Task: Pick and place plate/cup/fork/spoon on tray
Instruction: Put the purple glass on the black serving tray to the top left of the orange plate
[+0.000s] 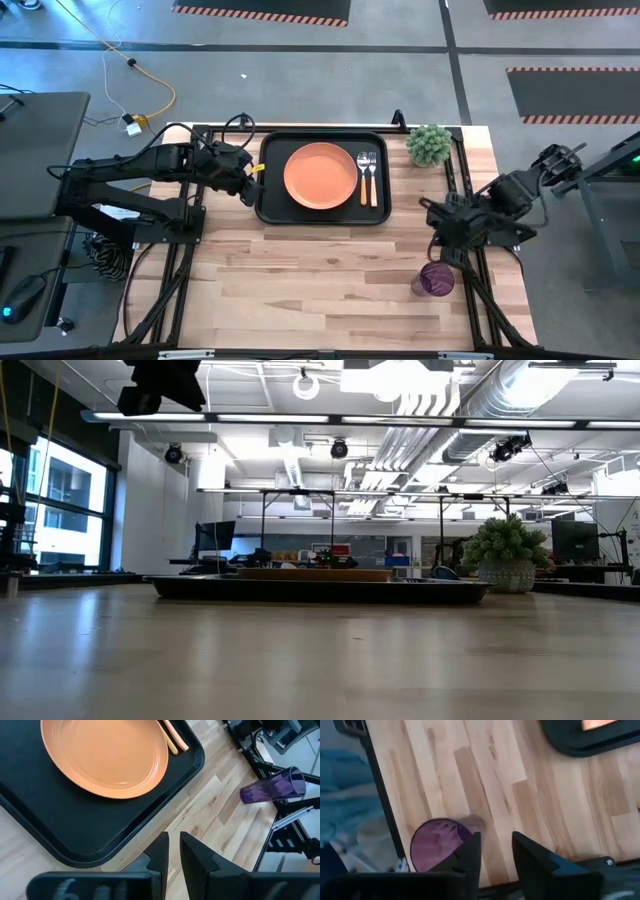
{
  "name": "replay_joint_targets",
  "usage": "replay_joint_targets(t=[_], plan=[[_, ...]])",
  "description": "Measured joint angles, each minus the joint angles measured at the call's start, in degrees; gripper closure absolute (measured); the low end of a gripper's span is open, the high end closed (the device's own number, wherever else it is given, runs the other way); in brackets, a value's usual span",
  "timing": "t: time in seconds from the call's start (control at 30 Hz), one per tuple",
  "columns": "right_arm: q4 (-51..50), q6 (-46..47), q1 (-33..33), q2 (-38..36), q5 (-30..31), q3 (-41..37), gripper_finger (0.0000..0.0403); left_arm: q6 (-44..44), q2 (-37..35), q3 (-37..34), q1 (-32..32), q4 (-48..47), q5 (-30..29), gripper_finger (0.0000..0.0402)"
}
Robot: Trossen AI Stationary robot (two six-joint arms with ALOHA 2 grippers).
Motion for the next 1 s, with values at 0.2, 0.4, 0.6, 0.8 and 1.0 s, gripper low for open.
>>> replay_joint_targets(t=[0.2,0.4,0.6,0.8,1.0], plan=[[0.3,-7.4,0.3,5.1,-5.8,0.0,0.0253,-2.5,0.0,0.0,0.0,0.0,-0.8,0.0364],[0.2,-7.4,4.0,7.0,-5.6,0.0,0.0238,-1.0,0.0,0.0,0.0,0.0,-2.6,0.0364],[-0.3,-4.5,10.4,6.9,1.6,0.0,0.0238,-0.8,0.0,0.0,0.0,0.0,-2.6,0.0339],[0.6,-0.6,12.5,6.9,1.7,-3.5,0.0238,-0.8,0.0,0.0,0.0,0.0,-2.8,0.0296],[3.1,0.2,13.4,6.9,-0.3,-9.9,0.0238,-0.8,0.0,0.0,0.0,0.0,-2.8,0.0280]])
